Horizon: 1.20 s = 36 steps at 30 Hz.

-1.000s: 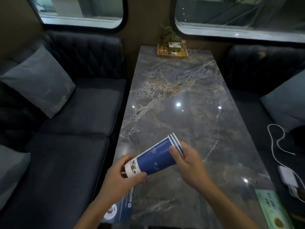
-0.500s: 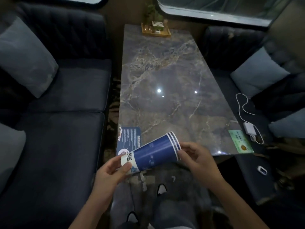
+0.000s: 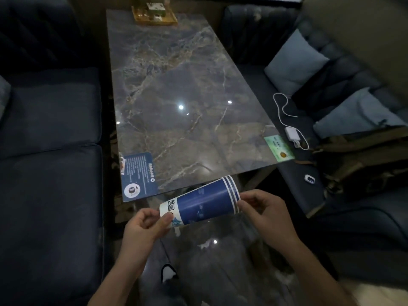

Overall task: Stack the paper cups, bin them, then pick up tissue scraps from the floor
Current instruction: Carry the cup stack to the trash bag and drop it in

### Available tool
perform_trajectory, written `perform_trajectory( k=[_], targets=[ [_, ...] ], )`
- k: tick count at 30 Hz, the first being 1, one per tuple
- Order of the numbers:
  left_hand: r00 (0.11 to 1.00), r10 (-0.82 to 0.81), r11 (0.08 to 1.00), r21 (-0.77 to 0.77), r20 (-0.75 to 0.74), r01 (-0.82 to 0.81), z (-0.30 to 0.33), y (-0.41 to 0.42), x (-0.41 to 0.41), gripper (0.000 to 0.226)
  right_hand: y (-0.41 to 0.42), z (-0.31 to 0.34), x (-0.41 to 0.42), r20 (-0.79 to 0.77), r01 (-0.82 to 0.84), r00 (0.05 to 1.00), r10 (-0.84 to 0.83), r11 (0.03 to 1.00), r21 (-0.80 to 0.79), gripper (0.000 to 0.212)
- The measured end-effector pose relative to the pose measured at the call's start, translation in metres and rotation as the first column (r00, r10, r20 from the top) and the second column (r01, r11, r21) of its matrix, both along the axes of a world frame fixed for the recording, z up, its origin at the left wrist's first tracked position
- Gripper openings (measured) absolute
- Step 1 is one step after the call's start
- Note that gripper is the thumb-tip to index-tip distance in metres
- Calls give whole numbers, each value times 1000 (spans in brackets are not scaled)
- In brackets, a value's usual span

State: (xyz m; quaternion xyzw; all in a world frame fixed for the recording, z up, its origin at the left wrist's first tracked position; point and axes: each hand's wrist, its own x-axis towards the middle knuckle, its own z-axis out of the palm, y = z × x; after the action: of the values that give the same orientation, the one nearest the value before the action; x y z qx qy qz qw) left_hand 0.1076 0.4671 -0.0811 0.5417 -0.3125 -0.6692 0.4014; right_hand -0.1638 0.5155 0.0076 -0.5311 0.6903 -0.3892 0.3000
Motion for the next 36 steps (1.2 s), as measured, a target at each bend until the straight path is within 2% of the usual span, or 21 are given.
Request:
perform_trajectory(
  k=[3, 7, 15, 19, 24, 28, 30, 33, 36],
  targets=[
    [996, -77, 997, -8, 40, 77, -2, 10, -24, 32, 28, 1, -21, -20, 43, 999, -43, 999, -21, 13],
    [986, -146, 989, 7, 74, 146, 2, 33, -68, 32, 74, -2, -58, -36, 119, 992, -120, 993, -15, 15],
    [936, -299, 951, -28, 187, 309, 13, 114, -174, 25, 197, -17, -138, 100, 358, 929, -356, 934, -6, 22],
    [909, -375, 925, 12, 183, 379, 14, 159, -224, 27, 268, -26, -172, 147, 456, 878, -456, 889, 40, 26],
    [851, -484, 873, 46, 205, 486, 14, 211, -276, 19, 342, -33, -204, 168, 527, 830, -532, 847, 75, 30],
    [784, -557, 821, 36, 275, 571, 22, 238, -307, 10, 382, -39, -219, 169, 586, 786, -594, 804, 99, 38],
    [777, -571, 813, 54, 264, 579, 26, 245, -322, 9, 395, -44, -224, 162, 612, 766, -623, 783, 115, 40],
    [778, -581, 811, 87, 238, 579, 29, 248, -341, 7, 407, -54, -228, 169, 645, 729, -663, 749, 152, 36],
    [736, -623, 775, 83, 263, 626, 26, 241, -357, 10, 412, -63, -231, 165, 692, 676, -718, 696, 193, 31]
  ],
)
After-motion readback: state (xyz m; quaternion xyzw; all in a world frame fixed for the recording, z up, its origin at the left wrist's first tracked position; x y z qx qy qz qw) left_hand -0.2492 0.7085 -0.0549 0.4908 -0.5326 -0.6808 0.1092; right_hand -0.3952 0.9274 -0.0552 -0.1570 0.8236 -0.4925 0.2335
